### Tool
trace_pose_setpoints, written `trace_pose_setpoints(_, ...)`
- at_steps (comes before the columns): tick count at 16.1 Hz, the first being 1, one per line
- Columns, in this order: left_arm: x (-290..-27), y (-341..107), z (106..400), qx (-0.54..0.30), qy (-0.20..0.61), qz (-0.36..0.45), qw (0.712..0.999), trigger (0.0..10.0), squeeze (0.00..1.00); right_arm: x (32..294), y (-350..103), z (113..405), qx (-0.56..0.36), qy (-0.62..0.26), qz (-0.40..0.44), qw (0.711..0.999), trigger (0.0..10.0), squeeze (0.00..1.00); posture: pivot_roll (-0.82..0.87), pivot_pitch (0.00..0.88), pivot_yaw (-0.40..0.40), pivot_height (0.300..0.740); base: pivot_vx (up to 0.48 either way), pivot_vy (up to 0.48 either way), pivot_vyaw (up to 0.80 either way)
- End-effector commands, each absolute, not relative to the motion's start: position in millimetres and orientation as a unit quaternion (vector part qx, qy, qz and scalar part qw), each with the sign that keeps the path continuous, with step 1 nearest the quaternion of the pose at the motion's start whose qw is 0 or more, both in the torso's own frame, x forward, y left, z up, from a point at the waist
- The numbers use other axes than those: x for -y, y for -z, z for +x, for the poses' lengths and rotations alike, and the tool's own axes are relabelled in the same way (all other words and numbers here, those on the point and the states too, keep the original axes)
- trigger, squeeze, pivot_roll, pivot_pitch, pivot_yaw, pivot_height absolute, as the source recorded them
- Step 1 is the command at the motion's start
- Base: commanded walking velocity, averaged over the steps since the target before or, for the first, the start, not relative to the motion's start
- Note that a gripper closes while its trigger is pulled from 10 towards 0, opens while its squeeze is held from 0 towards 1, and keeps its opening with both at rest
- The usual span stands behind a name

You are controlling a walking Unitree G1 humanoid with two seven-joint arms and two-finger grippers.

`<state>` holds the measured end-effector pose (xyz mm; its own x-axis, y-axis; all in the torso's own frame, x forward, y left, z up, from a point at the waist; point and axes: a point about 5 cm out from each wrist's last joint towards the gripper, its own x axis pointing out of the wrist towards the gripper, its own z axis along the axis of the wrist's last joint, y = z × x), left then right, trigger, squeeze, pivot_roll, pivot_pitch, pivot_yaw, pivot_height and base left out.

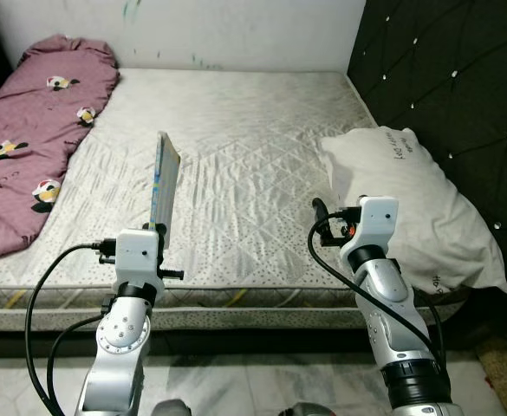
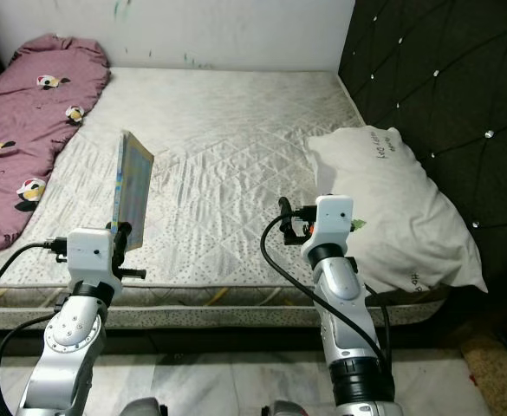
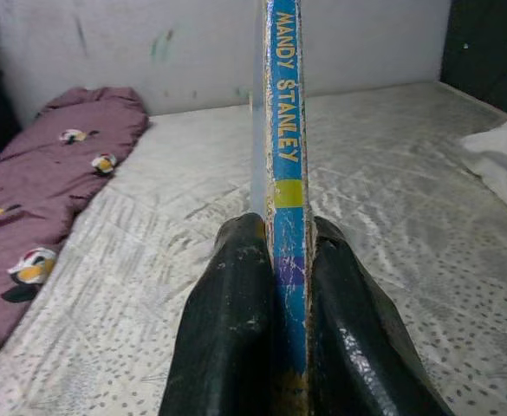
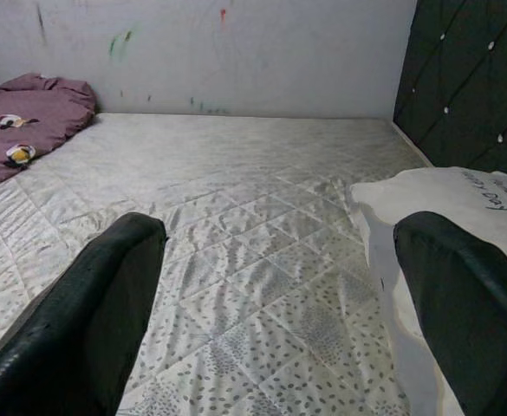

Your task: Clean up the room

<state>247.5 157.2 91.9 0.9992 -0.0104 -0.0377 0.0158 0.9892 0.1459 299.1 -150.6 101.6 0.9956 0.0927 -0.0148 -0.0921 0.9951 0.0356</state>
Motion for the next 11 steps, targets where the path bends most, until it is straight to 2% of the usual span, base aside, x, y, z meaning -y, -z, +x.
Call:
trace_pose_setpoints(1, -152.2, -104.1, 252.8, 0.012, 0.026, 0.063, 0.998, 10.0, 0.0, 153.1, -102.2, 298.9, -0.006, -0.043, 0.017, 0.999, 10.0, 0.0, -0.02, 0.0, -0.005, 0.74, 0.0, 0.0, 0.0)
trace_pose_setpoints(7, -149.2, -101.5, 244.7, 0.014, 0.032, 0.052, 0.998, 10.0, 0.0, 149.5, -101.2, 300.8, -0.01, -0.056, 0.015, 0.998, 10.0, 0.0, 0.01, 0.0, -0.038, 0.74, 0.0, 0.0, 0.0)
trace_pose_setpoints(11, -151.3, -104.2, 244.7, 0.02, 0.027, 0.054, 0.998, 10.0, 0.0, 145.1, -105.2, 308.0, -0.005, -0.074, 0.004, 0.997, 10.0, 0.0, 0.02, 0.0, -0.052, 0.74, 0.25, 0.0, 0.0)
